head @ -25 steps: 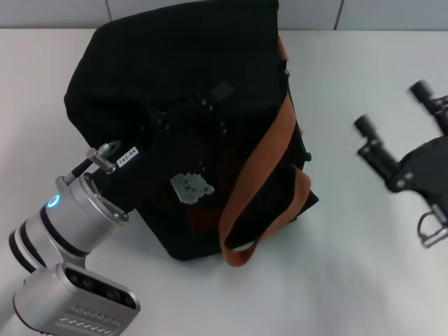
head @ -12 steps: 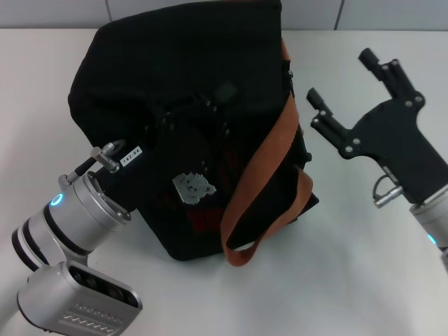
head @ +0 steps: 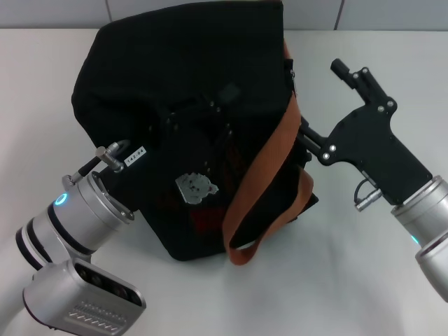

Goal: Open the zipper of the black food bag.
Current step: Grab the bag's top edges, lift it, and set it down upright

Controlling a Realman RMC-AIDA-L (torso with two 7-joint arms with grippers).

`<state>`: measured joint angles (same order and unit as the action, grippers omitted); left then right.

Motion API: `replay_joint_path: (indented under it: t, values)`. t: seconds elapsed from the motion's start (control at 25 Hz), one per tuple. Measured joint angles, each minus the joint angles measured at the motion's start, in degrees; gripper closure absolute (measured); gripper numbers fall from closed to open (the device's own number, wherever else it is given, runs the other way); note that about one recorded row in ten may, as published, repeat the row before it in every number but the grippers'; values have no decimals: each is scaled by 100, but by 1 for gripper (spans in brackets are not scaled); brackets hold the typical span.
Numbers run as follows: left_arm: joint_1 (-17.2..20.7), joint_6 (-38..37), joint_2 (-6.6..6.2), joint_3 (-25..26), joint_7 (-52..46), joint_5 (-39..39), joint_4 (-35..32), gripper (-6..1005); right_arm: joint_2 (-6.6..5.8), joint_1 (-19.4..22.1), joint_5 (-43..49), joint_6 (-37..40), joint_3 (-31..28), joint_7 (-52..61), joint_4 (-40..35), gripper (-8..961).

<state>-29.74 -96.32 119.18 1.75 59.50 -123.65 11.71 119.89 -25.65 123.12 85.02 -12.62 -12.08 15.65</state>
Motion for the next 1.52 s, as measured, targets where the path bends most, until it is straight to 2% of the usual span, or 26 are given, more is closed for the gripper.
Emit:
replay_joint_path:
  t: [0.32, 0.92, 1.28, 1.52]
  values:
    - [-6, 20, 0, 1, 0, -1, 13, 898, -1, -75, -17, -124, -286, -3, 8, 133]
    - [-9, 17, 0, 1, 0, -2, 15, 898, -1, -90, 241, -388, -319, -92, 79, 135]
    - [-26, 17, 0, -7, 0, -1, 15, 899, 0, -133, 403, -534, -355, -154, 198, 170]
    - [-33, 10, 0, 31, 0, -94, 15, 900, 0, -95, 366, -633, -621, -492, 403, 193]
